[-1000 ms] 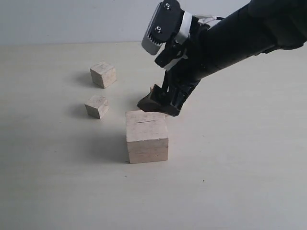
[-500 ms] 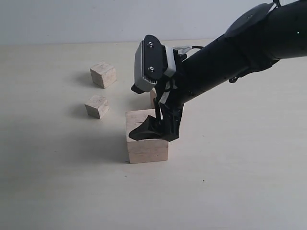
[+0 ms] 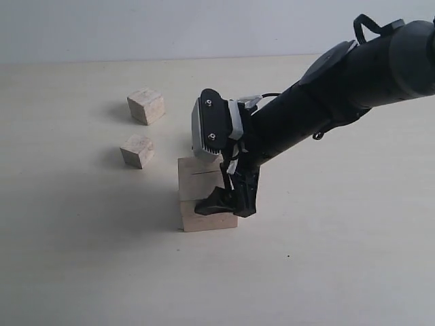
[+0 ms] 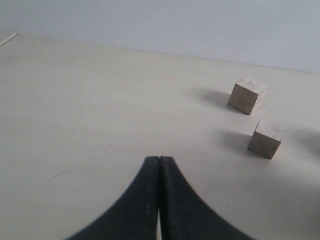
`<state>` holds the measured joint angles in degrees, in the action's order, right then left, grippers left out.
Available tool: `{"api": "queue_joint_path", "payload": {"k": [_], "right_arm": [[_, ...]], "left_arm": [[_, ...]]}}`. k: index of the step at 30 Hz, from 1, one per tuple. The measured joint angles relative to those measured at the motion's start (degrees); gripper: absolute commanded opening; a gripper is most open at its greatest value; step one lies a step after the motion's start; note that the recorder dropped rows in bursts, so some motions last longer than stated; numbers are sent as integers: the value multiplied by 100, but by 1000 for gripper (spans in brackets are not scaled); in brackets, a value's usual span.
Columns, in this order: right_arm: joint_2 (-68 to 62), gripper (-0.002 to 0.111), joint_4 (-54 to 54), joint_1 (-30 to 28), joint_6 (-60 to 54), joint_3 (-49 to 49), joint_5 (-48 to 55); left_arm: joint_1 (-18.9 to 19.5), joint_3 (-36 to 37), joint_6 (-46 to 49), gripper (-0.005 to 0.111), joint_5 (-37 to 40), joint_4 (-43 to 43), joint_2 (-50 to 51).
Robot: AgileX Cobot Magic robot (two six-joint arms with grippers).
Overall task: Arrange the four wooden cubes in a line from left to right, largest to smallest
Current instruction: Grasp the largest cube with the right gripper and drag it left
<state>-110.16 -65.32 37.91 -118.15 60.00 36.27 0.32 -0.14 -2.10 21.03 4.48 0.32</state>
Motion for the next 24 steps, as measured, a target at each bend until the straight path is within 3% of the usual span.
{"api": "queue_joint_path", "payload": {"k": [9, 12, 19, 24], "right_arm": [[-280, 92, 0, 0, 404, 3, -211], [-280, 69, 21, 0, 778, 3, -211], [-280, 0, 115, 0, 1140, 12, -176], [-218, 0, 128, 0, 1376, 25, -99]], "left_arm": [[0, 0, 0, 0, 0, 0, 0], [0, 0, 0, 0, 0, 0, 0], [0, 0, 0, 0, 0, 0, 0], [0, 0, 0, 0, 0, 0, 0]]}}
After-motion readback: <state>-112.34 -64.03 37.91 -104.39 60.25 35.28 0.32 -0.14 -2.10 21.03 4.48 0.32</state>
